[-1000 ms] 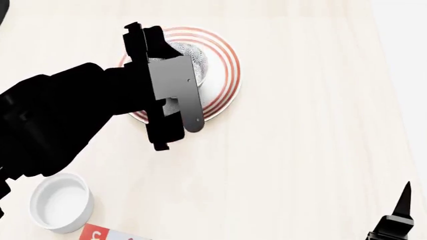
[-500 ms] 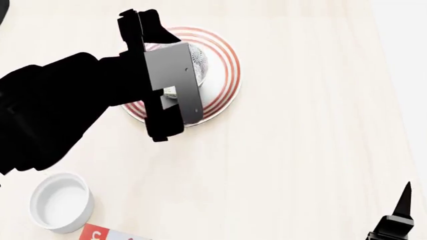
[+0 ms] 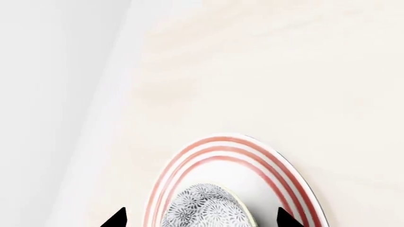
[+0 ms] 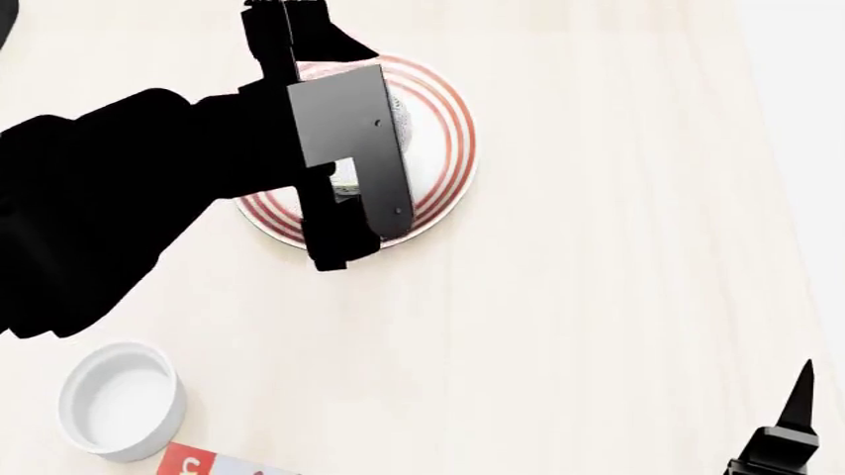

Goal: Pick the akita bowl next to the ramekin and place it on the plate.

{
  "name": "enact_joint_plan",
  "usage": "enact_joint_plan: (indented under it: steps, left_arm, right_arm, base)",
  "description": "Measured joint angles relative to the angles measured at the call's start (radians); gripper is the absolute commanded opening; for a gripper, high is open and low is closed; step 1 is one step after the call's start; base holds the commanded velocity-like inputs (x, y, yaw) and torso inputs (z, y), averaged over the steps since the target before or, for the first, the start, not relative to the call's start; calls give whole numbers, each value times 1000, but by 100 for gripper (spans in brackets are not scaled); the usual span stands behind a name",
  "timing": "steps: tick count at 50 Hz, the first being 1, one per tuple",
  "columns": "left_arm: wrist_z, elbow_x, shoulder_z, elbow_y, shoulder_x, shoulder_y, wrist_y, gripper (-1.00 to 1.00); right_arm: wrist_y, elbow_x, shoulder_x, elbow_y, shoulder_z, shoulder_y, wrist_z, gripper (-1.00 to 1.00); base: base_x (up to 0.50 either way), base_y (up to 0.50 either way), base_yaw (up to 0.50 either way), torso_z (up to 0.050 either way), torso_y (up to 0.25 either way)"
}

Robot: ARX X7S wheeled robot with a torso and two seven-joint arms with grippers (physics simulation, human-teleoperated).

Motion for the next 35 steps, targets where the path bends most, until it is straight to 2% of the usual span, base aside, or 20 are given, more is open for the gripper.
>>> enact_joint_plan:
  steps: [20, 35]
  left_arm:
    - [-27, -56, -85, 206, -67, -82, -98, 100]
    - [-119, -159, -243, 404, -146, -118, -192, 100]
  right_arm:
    - [-4, -1, 3, -5, 0, -4, 3, 100]
    - [-10, -2, 4, -8, -1, -7, 4, 100]
  base:
    - [0, 0, 0, 0, 0]
    - [0, 0, 0, 0, 0]
